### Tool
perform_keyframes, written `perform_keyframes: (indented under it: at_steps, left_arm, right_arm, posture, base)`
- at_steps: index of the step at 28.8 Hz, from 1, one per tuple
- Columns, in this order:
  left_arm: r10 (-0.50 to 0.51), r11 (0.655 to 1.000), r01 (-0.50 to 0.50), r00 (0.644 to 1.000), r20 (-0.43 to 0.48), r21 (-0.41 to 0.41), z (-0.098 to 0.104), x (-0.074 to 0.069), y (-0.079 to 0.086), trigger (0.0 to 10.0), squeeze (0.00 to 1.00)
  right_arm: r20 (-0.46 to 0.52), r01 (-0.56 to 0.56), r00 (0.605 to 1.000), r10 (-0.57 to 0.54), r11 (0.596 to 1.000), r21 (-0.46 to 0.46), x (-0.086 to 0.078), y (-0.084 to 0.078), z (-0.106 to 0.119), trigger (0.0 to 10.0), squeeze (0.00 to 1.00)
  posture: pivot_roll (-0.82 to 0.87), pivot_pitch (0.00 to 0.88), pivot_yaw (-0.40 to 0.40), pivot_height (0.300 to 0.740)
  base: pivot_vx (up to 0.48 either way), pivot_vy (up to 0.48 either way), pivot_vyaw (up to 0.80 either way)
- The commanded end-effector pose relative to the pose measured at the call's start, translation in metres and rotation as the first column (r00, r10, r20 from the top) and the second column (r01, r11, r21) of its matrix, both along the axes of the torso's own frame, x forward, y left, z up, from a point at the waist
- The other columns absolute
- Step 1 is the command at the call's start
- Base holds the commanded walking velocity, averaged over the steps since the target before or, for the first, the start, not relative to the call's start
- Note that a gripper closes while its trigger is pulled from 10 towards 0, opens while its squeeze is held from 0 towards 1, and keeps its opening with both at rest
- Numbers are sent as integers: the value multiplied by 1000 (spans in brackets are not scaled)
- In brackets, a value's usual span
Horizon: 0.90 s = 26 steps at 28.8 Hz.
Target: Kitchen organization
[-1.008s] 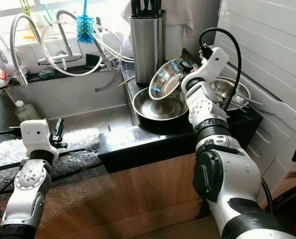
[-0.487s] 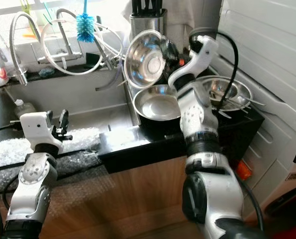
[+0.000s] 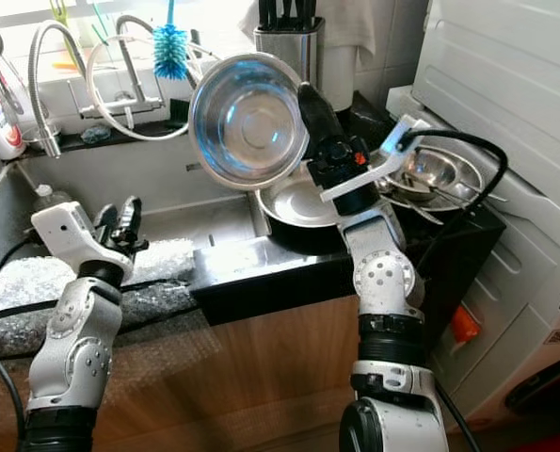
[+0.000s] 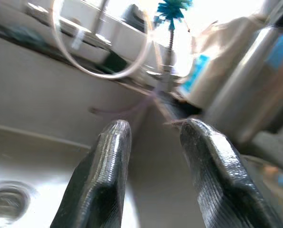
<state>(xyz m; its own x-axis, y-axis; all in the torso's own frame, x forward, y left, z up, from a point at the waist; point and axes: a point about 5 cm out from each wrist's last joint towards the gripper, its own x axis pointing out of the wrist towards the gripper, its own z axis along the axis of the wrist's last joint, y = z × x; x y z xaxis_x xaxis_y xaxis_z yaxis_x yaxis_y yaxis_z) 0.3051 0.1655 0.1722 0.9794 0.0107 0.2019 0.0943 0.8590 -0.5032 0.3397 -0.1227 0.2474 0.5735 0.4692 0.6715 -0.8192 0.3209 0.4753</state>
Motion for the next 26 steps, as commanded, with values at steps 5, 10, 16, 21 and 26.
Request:
perform_keyframes:
  at_steps: [5, 10, 16, 21, 26]
  left_arm:
    - [-69, 994, 73, 996, 49, -84, 13, -2, 4, 10000, 1000]
    - [-71, 976, 83, 995, 69, -203, 15, -4, 9, 10000, 1000]
    - [-114, 946, 143, 987, 115, -290, 23, -6, 10, 10000, 0]
    - [-206, 925, 246, 965, 161, -291, 30, -10, 0, 10000, 0]
    - [-324, 900, 363, 927, 188, -239, 36, -16, -17, 10000, 0]
  right_arm:
    - [10, -29, 1000, 29, 1000, 2, -10, 4, 3, 10000, 0]
    - [-6, -12, 1000, 12, 1000, -16, -10, 5, -1, 10000, 0]
    - [-27, 42, 999, -42, 999, -24, -6, 1, -2, 10000, 0]
    - [-39, 51, 998, -53, 998, -36, -5, 3, -4, 10000, 0]
    - [-46, 26, 999, -27, 999, -39, -6, 8, -7, 10000, 0]
  posture:
    - [18, 0, 98, 740]
    - [19, 0, 100, 740]
    - [24, 0, 98, 740]
    - [29, 0, 97, 740]
    - [32, 0, 96, 740]
  base:
    - [0, 0, 0]
    - [0, 0, 0]
    - [0, 0, 0]
    - [0, 0, 0]
    - [0, 0, 0]
